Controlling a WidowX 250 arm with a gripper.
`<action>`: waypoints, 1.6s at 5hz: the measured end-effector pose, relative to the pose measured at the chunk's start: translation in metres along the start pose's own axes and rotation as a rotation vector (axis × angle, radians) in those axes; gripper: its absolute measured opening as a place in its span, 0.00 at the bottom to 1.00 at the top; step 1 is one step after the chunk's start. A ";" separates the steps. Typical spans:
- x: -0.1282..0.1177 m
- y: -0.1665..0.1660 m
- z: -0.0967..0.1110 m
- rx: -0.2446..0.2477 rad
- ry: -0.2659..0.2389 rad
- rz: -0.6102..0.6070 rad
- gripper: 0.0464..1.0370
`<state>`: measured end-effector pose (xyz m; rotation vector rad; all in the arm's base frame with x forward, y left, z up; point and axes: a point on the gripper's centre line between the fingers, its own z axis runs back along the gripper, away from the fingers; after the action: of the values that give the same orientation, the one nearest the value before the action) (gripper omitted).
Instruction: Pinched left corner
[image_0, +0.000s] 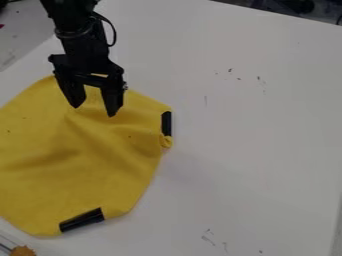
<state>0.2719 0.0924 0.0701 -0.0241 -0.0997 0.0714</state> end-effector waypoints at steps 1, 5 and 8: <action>0.016 -0.021 -0.025 -0.055 -0.008 0.020 0.96; 0.047 -0.122 -0.070 -0.044 -0.055 -0.032 0.96; 0.057 -0.137 -0.076 -0.082 -0.138 0.019 0.38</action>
<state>0.3454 -0.0413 0.0034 -0.1023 -0.2407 0.0879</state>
